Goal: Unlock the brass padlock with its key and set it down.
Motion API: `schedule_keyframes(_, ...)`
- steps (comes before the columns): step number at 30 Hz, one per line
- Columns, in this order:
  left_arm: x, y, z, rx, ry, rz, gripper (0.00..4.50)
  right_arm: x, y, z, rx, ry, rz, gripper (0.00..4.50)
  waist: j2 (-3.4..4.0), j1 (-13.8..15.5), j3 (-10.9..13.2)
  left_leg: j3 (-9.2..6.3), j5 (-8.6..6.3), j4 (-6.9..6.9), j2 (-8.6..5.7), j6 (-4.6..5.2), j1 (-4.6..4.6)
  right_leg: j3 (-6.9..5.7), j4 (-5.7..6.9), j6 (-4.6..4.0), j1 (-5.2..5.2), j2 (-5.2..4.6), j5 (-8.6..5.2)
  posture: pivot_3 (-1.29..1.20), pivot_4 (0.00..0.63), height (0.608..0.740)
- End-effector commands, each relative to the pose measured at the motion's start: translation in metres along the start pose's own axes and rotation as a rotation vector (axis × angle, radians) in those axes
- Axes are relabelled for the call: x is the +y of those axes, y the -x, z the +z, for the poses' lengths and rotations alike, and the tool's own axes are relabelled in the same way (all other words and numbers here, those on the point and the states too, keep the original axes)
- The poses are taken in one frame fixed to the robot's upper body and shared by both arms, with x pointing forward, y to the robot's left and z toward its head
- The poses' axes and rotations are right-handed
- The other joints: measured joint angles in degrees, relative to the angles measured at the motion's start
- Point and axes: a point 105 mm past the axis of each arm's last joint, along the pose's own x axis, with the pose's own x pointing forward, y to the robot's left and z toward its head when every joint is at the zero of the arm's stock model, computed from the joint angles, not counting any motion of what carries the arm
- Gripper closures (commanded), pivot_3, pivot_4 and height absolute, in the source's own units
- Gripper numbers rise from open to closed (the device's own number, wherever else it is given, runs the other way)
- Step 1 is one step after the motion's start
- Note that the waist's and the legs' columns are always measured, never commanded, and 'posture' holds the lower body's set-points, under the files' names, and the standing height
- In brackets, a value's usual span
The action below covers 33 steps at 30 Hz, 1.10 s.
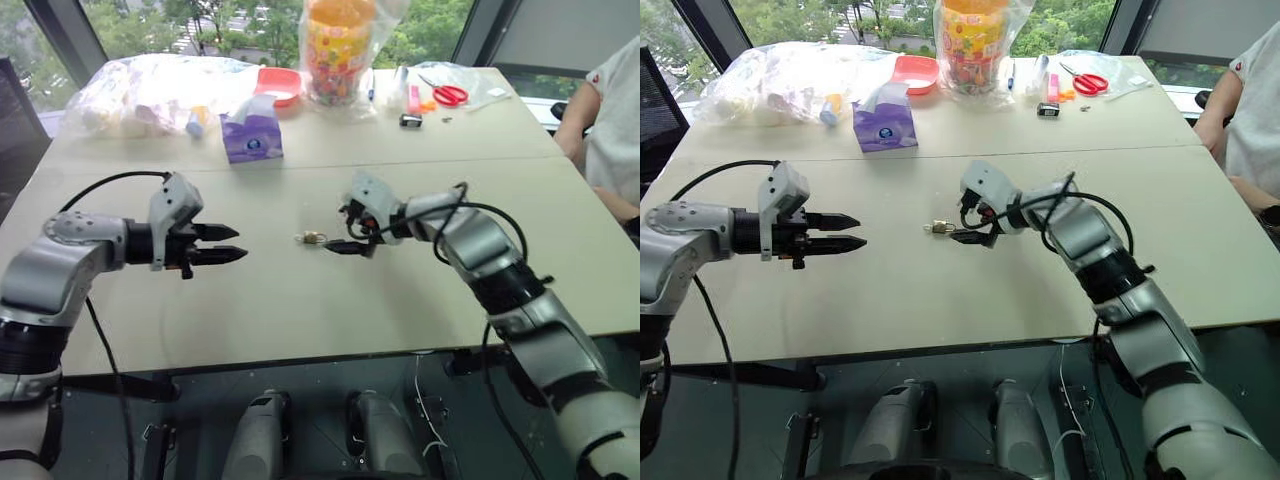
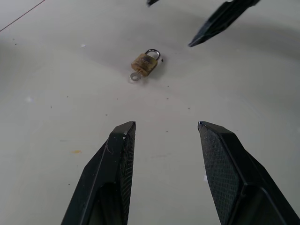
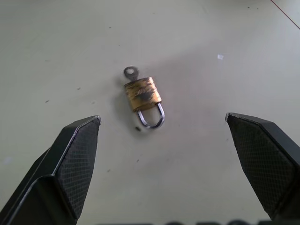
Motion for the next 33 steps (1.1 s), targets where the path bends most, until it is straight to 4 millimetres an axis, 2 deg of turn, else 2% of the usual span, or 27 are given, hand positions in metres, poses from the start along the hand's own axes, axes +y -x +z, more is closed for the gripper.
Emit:
schedule_keyframes(1, -0.004, 0.007, 0.019, -0.051, -0.057, 0.017, 2.31, -0.002, -0.014, 0.01, 0.006, 0.066, 0.055, 0.0, 0.0, -0.1, 0.0, 0.02, 0.0, 0.0, 0.0, 0.0, 0.0, 0.01, 0.0, 0.02, 0.0, 0.0, 0.01, 0.0, 0.15, 0.74)
schedule_keyframes(7, -0.013, 0.007, 0.007, -0.057, -0.014, 0.058, 2.31, 0.004, -0.034, 0.012, 0.025, 0.108, 0.13, 0.0, 0.0, -0.2, 0.0, 0.06, 0.01, 0.03, 0.02, 0.0, 0.12, 0.07, 0.18, 0.06, 0.0, 0.01, 0.02, 0.0, 0.15, 0.74)
schedule_keyframes(13, -0.018, 0.007, 0.016, -0.134, 0.02, 0.081, 2.31, 0.01, -0.051, 0.005, 0.059, 0.102, 0.152, 0.0, 0.0, -0.3, 0.0, 0.04, 0.04, 0.11, 0.02, -0.07, 0.2, 0.09, 0.38, 0.05, 0.02, 0.02, 0.02, 0.0, 0.15, 0.74)
schedule_keyframes(15, -0.017, 0.007, 0.016, -0.133, 0.024, 0.089, 2.26, 0.009, -0.054, 0.002, 0.067, 0.107, 0.145, 0.54, 0.0, -0.3, 0.0, 0.06, 0.04, 0.1, 0.02, -0.08, 0.34, 0.12, 0.48, 0.06, 0.08, 0.01, 0.02, 0.0, 0.15, 0.74)
schedule_keyframes(17, -0.017, 0.008, 0.014, -0.13, 0.027, 0.095, 2.26, 0.009, -0.055, -0.002, 0.085, 0.122, 0.149, 1.39, 0.0, -0.3, 0.0, 0.06, 0.07, 0.1, 0.02, -0.12, 0.42, 0.12, 0.56, 0.04, 0.11, 0.01, 0.01, 0.0, 0.15, 0.74)
schedule_keyframes(20, -0.016, 0.009, 0.013, -0.127, 0.03, 0.101, 2.26, 0.008, -0.054, -0.009, 0.112, 0.14, 0.147, 2.88, 0.0, -0.3, 0.0, 0.04, 0.12, 0.11, 0.02, -0.2, 0.47, 0.13, 0.68, -0.08, 0.1, 0.01, -0.06, 0.0, 0.15, 0.74)
schedule_keyframes(21, -0.015, 0.009, 0.013, -0.127, 0.031, 0.103, 2.26, 0.008, -0.053, -0.009, 0.11, 0.137, 0.147, 3.51, 0.0, -0.2, 0.0, 0.03, 0.13, 0.11, 0.02, -0.23, 0.47, 0.13, 0.7, -0.12, 0.1, 0.01, -0.08, 0.0, 0.15, 0.74)
schedule_keyframes(22, -0.014, 0.009, 0.013, -0.127, 0.031, 0.104, 2.26, 0.008, -0.053, -0.01, 0.11, 0.136, 0.147, 3.83, -0.01, -0.2, 0.0, 0.0, 0.16, 0.11, 0.02, -0.26, 0.47, 0.12, 0.71, -0.13, 0.1, 0.01, -0.08, 0.0, 0.15, 0.74)
schedule_keyframes(28, -0.007, 0.005, 0.011, -0.143, 0.053, 0.103, 2.26, 0.006, -0.051, -0.008, 0.091, 0.143, 0.123, 3.8, -0.01, -0.1, 0.0, -0.02, 0.17, 0.12, 0.02, -0.29, 0.48, 0.12, 0.72, -0.16, 0.1, 0.01, -0.08, 0.0, 0.15, 0.74)
schedule_keyframes(31, -0.001, -0.002, 0.018, -0.221, 0.11, 0.083, 2.26, -0.002, -0.041, 0.012, -0.002, 0.245, 0.05, 3.8, -0.01, 0.2, 0.0, -0.02, 0.18, 0.12, 0.0, -0.29, 0.46, 0.11, 0.72, -0.15, 0.1, -0.01, -0.08, 0.0, 0.15, 0.74)
schedule_keyframes(33, 0.006, -0.006, 0.026, -0.312, 0.18, 0.058, 2.26, -0.005, -0.026, 0.042, -0.134, 0.393, -0.033, 3.8, 0.0, 0.2, 0.0, -0.03, 0.18, 0.13, -0.02, -0.29, 0.43, 0.11, 0.71, -0.12, 0.1, -0.02, -0.07, 0.0, 0.15, 0.74)
